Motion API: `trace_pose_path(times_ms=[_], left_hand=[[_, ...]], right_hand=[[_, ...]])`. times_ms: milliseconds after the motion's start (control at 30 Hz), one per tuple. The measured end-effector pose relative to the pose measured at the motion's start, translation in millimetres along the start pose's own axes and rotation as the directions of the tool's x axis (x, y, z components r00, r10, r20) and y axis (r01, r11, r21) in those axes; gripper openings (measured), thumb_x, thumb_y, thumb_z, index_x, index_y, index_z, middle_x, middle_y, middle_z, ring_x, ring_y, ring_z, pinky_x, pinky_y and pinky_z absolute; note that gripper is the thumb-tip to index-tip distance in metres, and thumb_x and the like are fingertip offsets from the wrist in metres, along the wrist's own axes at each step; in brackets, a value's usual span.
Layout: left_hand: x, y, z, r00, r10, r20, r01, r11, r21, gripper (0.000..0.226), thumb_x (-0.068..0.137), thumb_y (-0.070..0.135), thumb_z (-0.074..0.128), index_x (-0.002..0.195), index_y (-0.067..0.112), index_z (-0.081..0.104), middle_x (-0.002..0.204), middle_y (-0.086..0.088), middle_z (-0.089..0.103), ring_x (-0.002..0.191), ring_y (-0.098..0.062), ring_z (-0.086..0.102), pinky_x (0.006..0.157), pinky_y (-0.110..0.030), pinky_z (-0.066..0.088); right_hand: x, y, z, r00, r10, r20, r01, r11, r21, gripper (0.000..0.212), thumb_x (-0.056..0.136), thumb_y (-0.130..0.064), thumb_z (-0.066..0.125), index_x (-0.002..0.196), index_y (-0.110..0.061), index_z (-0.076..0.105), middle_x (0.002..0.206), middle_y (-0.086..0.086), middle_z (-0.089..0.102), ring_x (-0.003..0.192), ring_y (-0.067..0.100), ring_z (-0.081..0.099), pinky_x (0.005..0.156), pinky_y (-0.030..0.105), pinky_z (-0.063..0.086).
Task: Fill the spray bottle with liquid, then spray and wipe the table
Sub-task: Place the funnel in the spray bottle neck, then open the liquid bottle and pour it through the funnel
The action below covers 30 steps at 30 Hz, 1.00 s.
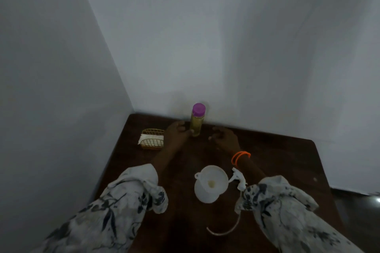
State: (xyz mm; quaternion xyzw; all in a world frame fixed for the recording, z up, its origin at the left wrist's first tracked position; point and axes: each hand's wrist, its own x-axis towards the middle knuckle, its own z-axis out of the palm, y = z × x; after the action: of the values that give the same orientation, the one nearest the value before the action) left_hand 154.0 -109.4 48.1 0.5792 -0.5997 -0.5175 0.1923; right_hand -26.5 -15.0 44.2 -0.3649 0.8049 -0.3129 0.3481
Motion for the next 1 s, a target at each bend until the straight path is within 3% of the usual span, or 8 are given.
trace_pose_path(times_ms=[100, 167, 267, 567, 733, 867, 933, 1000], left_hand=[[22.2, 8.6, 10.3, 0.991, 0.128, 0.048, -0.13, 0.99, 0.059, 0.07, 0.082, 0.017, 0.086, 0.145, 0.009, 0.056, 0.139, -0.012, 0.065, 0.126, -0.027, 0.063, 0.1, -0.027, 0.048], [33.1, 12.7, 16.3, 0.986, 0.141, 0.085, -0.143, 0.99, 0.014, 0.077, 0.08, 0.011, 0.087, 0.149, 0.009, 0.051, 0.143, -0.014, 0.062, 0.129, -0.028, 0.061, 0.106, -0.035, 0.05], [40.6, 16.3, 24.7, 0.981, 0.17, 0.092, -0.171, 0.985, 0.005, 0.069, 0.077, 0.012, 0.089, 0.139, 0.011, 0.059, 0.133, -0.011, 0.068, 0.123, -0.028, 0.065, 0.102, -0.038, 0.054], [32.2, 21.0, 25.2, 0.967, 0.249, 0.047, -0.251, 0.967, 0.034, 0.036, 0.08, 0.022, 0.089, 0.111, 0.01, 0.076, 0.102, -0.007, 0.079, 0.094, -0.017, 0.076, 0.091, -0.042, 0.062], [9.5, 48.7, 22.6, 0.948, 0.317, 0.014, -0.316, 0.948, -0.017, 0.044, 0.074, 0.029, 0.093, 0.111, 0.009, 0.079, 0.101, -0.008, 0.081, 0.09, -0.017, 0.078, 0.085, -0.037, 0.064], [-14.7, 80.2, 16.5, 0.936, 0.345, 0.076, -0.341, 0.938, -0.052, 0.046, 0.07, 0.037, 0.095, 0.108, 0.015, 0.081, 0.094, -0.001, 0.081, 0.085, -0.01, 0.077, 0.079, -0.027, 0.063], [-24.6, 93.2, 9.1, 0.935, 0.318, 0.157, -0.312, 0.948, -0.063, 0.046, 0.072, 0.04, 0.093, 0.108, 0.016, 0.079, 0.093, 0.001, 0.08, 0.084, -0.009, 0.076, 0.078, -0.026, 0.061], [-33.2, 104.6, -2.0, 0.92, 0.31, 0.242, -0.287, 0.95, -0.124, 0.049, 0.077, 0.036, 0.091, 0.119, 0.015, 0.075, 0.106, -0.002, 0.079, 0.096, -0.014, 0.076, 0.09, -0.034, 0.061]], right_hand=[[27.0, -10.3, 7.3, 0.987, -0.115, 0.113, 0.131, 0.98, -0.152, 0.067, 0.085, -0.01, 0.078, 0.146, -0.01, 0.051, 0.139, 0.013, 0.062, 0.127, 0.027, 0.06, 0.112, 0.035, 0.044], [39.7, -13.5, 12.9, 0.968, -0.174, 0.18, 0.199, 0.971, -0.133, 0.075, 0.084, -0.004, 0.076, 0.151, -0.007, 0.044, 0.146, 0.014, 0.056, 0.13, 0.029, 0.058, 0.109, 0.035, 0.045], [46.8, -13.6, 20.3, 0.948, -0.26, 0.185, 0.289, 0.946, -0.147, 0.066, 0.084, -0.006, 0.076, 0.145, -0.008, 0.05, 0.139, 0.015, 0.062, 0.125, 0.033, 0.061, 0.098, 0.028, 0.045], [34.6, -14.9, 19.0, 0.951, -0.288, 0.112, 0.293, 0.956, -0.032, 0.051, 0.083, -0.014, 0.079, 0.131, -0.014, 0.063, 0.124, 0.01, 0.072, 0.115, 0.027, 0.067, 0.103, 0.042, 0.052], [19.2, -22.0, -4.9, 0.938, -0.347, 0.008, 0.341, 0.924, 0.171, 0.059, 0.077, -0.007, 0.085, 0.132, -0.011, 0.063, 0.117, -0.001, 0.074, 0.106, 0.0, 0.069, 0.088, 0.015, 0.053], [6.1, -37.5, -31.1, 0.916, -0.394, -0.076, 0.401, 0.907, 0.127, 0.051, 0.076, -0.009, 0.086, 0.123, -0.012, 0.067, 0.106, -0.009, 0.073, 0.095, -0.012, 0.067, 0.079, 0.011, 0.052], [-2.6, -45.2, -48.1, 0.918, -0.396, -0.042, 0.397, 0.908, 0.132, 0.051, 0.075, -0.013, 0.088, 0.121, -0.014, 0.067, 0.105, -0.01, 0.074, 0.095, -0.009, 0.069, 0.078, 0.013, 0.054], [-15.2, -53.1, -64.1, 0.913, -0.407, -0.015, 0.404, 0.899, 0.167, 0.053, 0.074, -0.016, 0.089, 0.123, -0.015, 0.067, 0.11, -0.006, 0.076, 0.101, 0.002, 0.071, 0.084, 0.021, 0.059]])
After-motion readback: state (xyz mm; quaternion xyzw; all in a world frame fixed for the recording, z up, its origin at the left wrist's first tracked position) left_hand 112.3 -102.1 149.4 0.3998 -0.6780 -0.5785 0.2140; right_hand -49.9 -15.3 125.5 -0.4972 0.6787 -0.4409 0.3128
